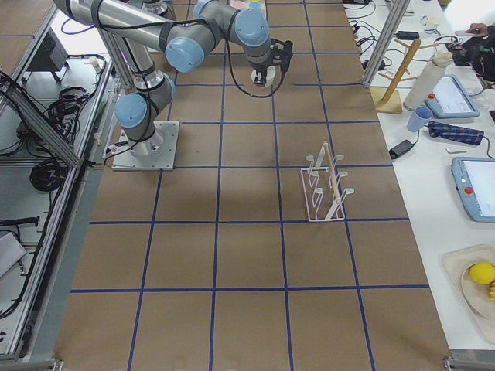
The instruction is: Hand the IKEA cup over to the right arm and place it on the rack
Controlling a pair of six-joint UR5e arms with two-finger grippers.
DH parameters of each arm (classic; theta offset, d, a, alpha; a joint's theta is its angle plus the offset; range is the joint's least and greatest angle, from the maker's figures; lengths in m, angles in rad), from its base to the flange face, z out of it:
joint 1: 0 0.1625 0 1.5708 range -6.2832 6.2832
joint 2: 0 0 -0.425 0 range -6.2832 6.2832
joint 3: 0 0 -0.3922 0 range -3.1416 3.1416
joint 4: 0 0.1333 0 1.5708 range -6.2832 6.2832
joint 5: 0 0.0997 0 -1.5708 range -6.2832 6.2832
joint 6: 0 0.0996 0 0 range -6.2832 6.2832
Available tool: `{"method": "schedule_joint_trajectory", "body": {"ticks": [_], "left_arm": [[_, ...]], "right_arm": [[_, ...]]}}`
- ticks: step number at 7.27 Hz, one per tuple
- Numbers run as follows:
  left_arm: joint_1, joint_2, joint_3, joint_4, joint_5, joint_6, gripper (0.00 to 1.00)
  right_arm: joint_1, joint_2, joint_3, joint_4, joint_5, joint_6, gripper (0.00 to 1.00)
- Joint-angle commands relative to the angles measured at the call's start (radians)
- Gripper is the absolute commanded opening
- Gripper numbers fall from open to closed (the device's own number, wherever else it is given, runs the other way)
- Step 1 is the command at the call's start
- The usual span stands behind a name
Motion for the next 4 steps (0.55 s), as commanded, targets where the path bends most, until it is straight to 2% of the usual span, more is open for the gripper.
{"method": "schedule_joint_trajectory", "body": {"ticks": [1,2,3,4], "left_arm": [[-0.016,-0.047,0.035,0.029,0.108,-0.058,1.00],[-0.030,-0.053,0.027,0.028,0.159,-0.049,1.00],[-0.030,-0.050,0.010,0.040,0.212,-0.028,1.00],[-0.030,-0.024,-0.013,0.037,0.203,-0.012,1.00]], "right_arm": [[0.000,0.030,0.000,-0.094,-0.166,-0.093,0.00],[0.000,0.065,-0.002,-0.175,-0.244,-0.162,0.00],[0.000,0.087,-0.002,-0.237,-0.271,-0.193,0.00],[0.000,0.110,-0.002,-0.295,-0.277,-0.224,0.00]]}}
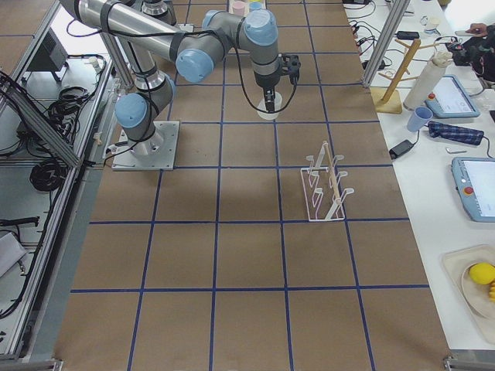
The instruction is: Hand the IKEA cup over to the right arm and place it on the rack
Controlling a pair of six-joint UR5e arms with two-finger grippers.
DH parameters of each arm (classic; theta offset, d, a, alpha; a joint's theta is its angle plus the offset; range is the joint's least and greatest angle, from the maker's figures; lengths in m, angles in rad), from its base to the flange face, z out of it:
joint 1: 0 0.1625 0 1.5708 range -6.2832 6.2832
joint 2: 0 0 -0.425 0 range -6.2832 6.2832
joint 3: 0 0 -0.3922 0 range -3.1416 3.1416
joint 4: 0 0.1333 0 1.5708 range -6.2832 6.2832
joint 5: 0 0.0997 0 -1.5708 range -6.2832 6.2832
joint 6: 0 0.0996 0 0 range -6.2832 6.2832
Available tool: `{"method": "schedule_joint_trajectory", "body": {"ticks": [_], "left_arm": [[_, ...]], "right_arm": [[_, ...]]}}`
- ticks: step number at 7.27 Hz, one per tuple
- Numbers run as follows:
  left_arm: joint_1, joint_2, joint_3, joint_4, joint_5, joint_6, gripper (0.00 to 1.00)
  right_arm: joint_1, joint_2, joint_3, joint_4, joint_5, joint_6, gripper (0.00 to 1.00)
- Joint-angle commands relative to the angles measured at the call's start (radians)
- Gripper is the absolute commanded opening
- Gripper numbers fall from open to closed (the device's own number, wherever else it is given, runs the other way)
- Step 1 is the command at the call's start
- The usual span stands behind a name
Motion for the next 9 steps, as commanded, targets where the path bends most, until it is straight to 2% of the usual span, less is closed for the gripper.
{"method": "schedule_joint_trajectory", "body": {"ticks": [1,3,5,9], "left_arm": [[0.001,0.033,-0.057,0.010,0.016,0.066,1.00],[-0.001,0.053,-0.078,0.019,0.016,0.163,1.00],[0.002,0.053,-0.076,0.033,-0.044,0.163,1.00],[0.004,0.053,-0.078,0.042,-0.038,0.163,1.00]], "right_arm": [[0.000,0.063,0.000,-0.171,-0.090,-0.105,0.00],[-0.001,0.129,0.000,-0.259,-0.107,-0.135,0.00],[-0.001,0.174,-0.002,-0.351,-0.130,-0.147,0.00],[-0.020,0.220,-0.025,-0.403,-0.116,-0.147,0.00]]}}
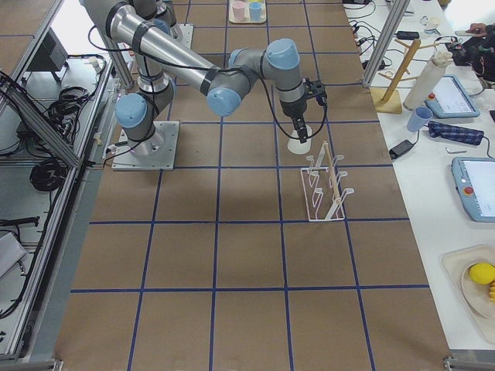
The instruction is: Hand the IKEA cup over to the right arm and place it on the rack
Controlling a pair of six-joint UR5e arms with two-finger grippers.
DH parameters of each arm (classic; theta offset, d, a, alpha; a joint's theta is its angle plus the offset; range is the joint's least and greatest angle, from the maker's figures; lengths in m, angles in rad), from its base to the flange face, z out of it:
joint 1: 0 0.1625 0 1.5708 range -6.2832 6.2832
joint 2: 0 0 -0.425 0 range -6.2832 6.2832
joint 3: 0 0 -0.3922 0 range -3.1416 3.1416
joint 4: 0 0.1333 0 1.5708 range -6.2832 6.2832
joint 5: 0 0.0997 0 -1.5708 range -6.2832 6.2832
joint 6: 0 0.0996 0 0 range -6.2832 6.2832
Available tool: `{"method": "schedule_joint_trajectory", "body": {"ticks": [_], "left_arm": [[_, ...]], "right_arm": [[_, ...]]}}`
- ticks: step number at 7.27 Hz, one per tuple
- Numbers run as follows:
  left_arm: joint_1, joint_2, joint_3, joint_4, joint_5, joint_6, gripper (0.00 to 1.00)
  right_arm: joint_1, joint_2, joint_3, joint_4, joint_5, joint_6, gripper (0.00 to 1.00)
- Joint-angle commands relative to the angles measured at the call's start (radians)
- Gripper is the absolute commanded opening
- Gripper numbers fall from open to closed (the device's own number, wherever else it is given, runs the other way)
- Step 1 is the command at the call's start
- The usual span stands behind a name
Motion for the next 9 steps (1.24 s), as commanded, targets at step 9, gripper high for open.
{"method": "schedule_joint_trajectory", "body": {"ticks": [9], "left_arm": [[0.002,0.000,0.000,0.001,0.000,0.002,1.00]], "right_arm": [[-0.008,0.117,-0.032,-0.120,0.010,0.011,0.00]]}}
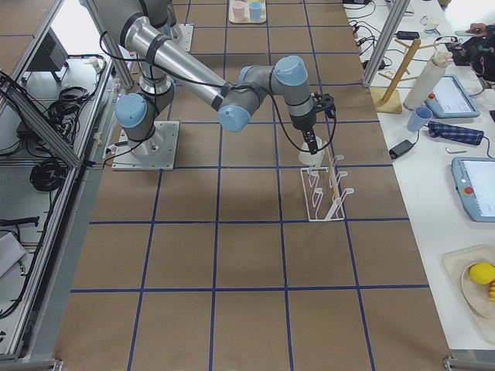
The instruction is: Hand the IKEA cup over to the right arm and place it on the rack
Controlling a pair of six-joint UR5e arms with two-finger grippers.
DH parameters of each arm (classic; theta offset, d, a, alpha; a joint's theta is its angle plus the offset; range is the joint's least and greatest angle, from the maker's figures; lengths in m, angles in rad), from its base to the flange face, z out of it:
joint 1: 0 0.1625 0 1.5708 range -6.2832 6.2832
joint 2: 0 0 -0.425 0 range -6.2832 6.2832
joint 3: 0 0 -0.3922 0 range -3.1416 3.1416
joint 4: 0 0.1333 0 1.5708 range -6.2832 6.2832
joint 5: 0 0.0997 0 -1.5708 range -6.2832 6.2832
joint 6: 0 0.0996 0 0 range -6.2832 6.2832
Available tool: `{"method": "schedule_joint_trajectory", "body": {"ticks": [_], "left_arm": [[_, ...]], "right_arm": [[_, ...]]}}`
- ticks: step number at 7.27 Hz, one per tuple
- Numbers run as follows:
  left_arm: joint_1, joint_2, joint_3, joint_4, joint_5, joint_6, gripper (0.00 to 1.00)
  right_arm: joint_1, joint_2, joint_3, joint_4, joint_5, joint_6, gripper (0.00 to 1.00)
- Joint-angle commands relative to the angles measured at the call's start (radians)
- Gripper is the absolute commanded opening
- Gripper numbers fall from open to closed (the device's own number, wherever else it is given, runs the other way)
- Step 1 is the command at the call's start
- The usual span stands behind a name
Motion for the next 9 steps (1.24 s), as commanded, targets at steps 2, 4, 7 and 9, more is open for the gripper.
{"method": "schedule_joint_trajectory", "body": {"ticks": [2,4,7,9], "left_arm": [[0.000,0.000,0.000,0.000,0.000,0.000,1.00],[0.000,0.000,0.000,0.000,0.002,0.000,1.00],[0.000,0.000,0.000,0.000,0.000,-0.002,1.00],[0.000,0.000,0.000,0.000,0.000,-0.002,1.00]], "right_arm": [[0.000,0.036,-0.007,0.002,0.003,0.011,0.00],[0.000,0.044,-0.006,0.003,0.000,0.011,0.00],[0.000,0.071,-0.007,0.003,-0.001,0.010,0.00],[-0.002,0.088,-0.004,0.005,-0.003,0.011,0.00]]}}
